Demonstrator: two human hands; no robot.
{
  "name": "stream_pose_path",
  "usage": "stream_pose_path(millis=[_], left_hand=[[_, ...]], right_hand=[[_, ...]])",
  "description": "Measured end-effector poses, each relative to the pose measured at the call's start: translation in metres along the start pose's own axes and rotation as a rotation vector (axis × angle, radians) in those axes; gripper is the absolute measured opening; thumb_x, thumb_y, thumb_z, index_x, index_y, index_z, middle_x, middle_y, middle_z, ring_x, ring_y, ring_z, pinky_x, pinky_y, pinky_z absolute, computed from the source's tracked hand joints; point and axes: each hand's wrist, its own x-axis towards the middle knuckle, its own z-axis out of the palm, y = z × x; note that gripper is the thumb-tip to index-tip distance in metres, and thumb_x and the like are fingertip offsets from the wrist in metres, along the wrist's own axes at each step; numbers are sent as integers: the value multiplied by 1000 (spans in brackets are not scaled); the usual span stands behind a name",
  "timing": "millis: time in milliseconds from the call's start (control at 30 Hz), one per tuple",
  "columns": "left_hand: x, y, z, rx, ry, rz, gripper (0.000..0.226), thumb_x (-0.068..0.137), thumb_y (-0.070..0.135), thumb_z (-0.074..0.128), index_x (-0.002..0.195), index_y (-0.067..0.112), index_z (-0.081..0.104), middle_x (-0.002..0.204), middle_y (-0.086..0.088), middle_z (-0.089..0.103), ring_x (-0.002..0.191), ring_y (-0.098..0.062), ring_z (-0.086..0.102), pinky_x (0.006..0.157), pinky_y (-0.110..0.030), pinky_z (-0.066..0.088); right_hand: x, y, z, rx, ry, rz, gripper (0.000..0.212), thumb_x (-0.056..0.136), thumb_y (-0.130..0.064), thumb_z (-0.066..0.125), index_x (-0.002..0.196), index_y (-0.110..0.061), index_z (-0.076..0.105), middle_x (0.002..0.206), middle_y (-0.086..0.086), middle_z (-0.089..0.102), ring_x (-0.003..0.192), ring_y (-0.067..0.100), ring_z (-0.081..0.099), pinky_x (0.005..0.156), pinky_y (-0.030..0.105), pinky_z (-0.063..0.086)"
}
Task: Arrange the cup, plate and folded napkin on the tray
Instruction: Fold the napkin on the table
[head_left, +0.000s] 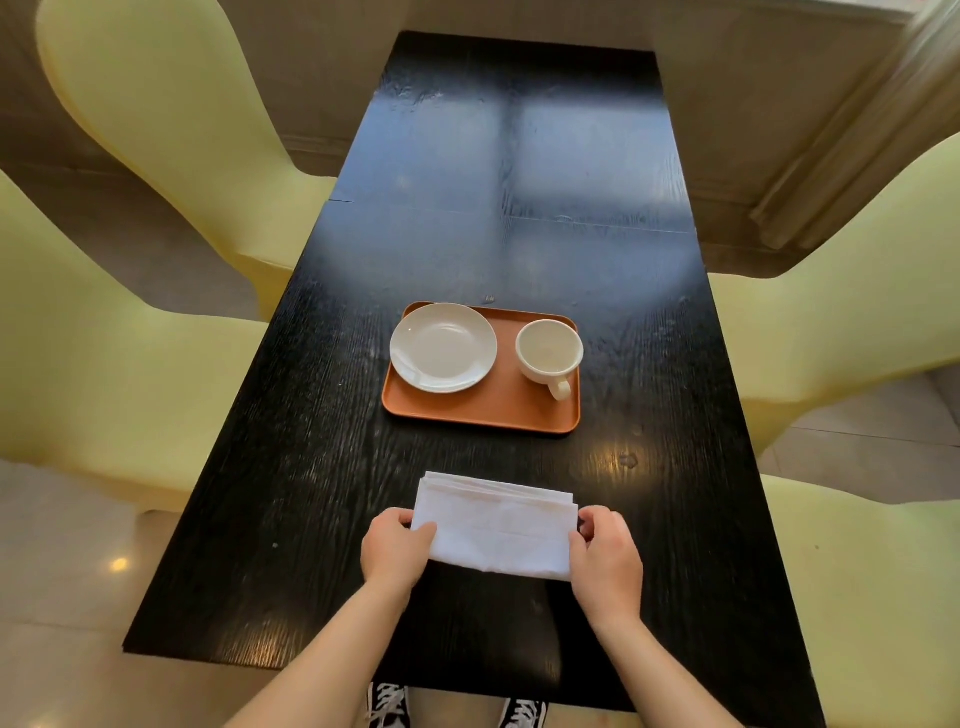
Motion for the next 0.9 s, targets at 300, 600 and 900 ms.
stream_pose_path(millis=[300, 600, 900], left_hand=[[-15, 2, -13, -153, -26, 2, 5, 86, 16, 72, 82, 18, 69, 85, -2, 72, 77, -17, 70, 59, -32, 60], [-52, 24, -11, -185, -24, 233, 8, 79, 26, 74, 78, 33, 69, 77, 13, 72, 75, -3, 68, 68, -36, 61], [-85, 44, 14, -21, 15, 446, 11, 84, 26, 71, 90, 35, 69, 84, 16, 69, 81, -1, 64, 68, -16, 47]], right_hand=[[-18, -60, 35, 916, -519, 302, 54, 107, -19, 52, 158, -11, 36, 159, -1, 46, 146, 14, 43, 125, 39, 32], [-17, -48, 31, 1044, -457, 375, 48, 109, -16, 46, 156, -6, 39, 144, 0, 59, 141, 19, 52, 120, 38, 40], [-3, -35, 12, 1139, -372, 469, 31, 108, -25, 53, 130, -9, 65, 124, 10, 75, 106, 22, 77, 90, 35, 62]])
